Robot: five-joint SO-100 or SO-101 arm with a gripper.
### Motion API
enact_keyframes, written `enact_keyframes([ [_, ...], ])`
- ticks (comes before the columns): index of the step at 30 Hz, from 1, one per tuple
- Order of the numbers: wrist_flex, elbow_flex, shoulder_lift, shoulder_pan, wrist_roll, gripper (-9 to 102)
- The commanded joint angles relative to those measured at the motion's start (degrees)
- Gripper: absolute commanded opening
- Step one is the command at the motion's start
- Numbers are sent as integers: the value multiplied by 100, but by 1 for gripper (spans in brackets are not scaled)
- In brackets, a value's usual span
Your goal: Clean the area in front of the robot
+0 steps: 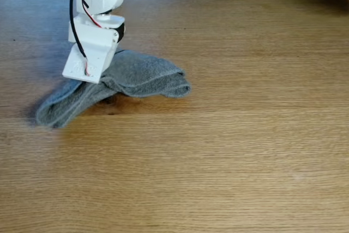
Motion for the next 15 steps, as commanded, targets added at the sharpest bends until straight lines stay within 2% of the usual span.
enact_keyframes([
  [1,659,-26,835,-1081,281,0],
  [8,448,-26,914,-2997,1143,0],
  [11,-123,-26,686,-3401,1266,0],
  [15,-1406,-26,193,-3199,1143,0],
])
